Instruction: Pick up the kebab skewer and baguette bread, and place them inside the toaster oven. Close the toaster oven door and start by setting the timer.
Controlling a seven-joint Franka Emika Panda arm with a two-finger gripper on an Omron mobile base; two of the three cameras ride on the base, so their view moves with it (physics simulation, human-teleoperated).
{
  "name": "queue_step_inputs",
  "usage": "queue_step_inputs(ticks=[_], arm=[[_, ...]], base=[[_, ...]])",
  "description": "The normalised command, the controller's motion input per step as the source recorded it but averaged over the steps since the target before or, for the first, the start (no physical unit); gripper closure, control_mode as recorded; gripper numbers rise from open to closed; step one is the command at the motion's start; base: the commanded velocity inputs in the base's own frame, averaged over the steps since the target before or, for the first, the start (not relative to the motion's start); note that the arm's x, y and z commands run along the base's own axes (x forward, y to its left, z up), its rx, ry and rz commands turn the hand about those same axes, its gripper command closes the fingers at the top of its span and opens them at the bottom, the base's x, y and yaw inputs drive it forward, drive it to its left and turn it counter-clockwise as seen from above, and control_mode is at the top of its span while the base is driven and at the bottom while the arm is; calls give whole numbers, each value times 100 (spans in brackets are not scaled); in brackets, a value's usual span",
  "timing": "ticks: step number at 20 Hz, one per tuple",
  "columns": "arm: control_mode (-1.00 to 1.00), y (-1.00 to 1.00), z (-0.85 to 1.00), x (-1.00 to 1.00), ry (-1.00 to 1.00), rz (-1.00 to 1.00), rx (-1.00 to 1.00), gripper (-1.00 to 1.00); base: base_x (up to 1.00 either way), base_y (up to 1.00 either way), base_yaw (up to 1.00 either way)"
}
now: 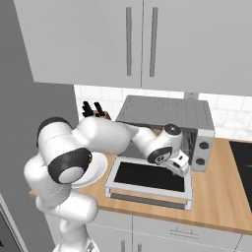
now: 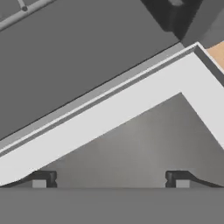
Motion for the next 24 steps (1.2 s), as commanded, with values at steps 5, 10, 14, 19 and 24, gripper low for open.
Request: queue_step_inputs(ticks=[5, 10, 14, 19, 24], arm=[[-100, 0, 0, -100, 1, 7, 0, -100], [-100, 2, 0, -83, 14, 12, 0, -100], [-100, 0, -7, -52, 21, 14, 0, -100], [-100, 1, -15, -35, 14, 14, -1, -100], [-100, 1, -15, -66, 4, 12, 0, -100]], base=[[0, 0, 0], [0, 0, 0], [0, 0, 0], [0, 0, 0], [0, 0, 0]])
